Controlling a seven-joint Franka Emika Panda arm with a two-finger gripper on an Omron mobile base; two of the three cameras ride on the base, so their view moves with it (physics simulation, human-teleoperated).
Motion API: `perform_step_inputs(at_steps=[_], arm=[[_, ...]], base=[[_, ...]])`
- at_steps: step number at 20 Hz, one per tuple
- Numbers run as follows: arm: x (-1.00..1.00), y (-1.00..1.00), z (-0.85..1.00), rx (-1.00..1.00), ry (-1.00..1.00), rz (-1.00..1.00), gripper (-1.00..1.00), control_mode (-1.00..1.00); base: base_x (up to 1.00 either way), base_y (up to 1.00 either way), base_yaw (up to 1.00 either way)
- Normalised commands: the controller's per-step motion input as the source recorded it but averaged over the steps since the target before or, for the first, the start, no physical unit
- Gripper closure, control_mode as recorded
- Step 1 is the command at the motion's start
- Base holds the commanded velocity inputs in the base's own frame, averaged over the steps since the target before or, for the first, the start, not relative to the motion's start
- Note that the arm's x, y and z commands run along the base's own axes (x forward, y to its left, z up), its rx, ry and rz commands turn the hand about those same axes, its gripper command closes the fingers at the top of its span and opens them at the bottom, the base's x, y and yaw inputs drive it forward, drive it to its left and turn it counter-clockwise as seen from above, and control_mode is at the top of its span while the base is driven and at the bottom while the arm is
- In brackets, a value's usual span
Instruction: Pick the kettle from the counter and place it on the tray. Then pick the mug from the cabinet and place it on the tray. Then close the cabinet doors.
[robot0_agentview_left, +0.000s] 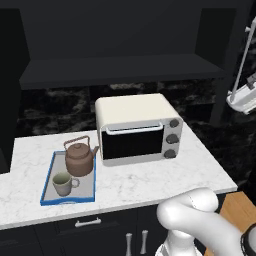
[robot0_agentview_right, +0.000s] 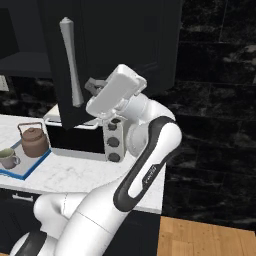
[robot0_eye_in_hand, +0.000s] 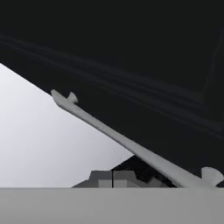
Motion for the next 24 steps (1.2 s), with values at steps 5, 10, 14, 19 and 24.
perform_step_inputs(at_steps=[5,10,14,19,24], arm=[[0.42,0.27,-0.07,0.01,0.38,0.17,1.00,-1.00],[0.01,0.26,0.53,-0.16,0.62,-0.10,1.00,-1.00],[0.00,0.09,0.38,-0.23,0.66,-0.24,1.00,-1.00],[0.15,0.06,0.04,-0.21,0.61,-0.14,1.00,-1.00],[0.37,0.23,0.00,-0.21,0.61,-0.11,1.00,-1.00]], base=[[0.00,0.00,0.00],[0.00,0.00,0.00],[0.00,0.00,0.00],[0.00,0.00,0.00],[0.00,0.00,0.00]])
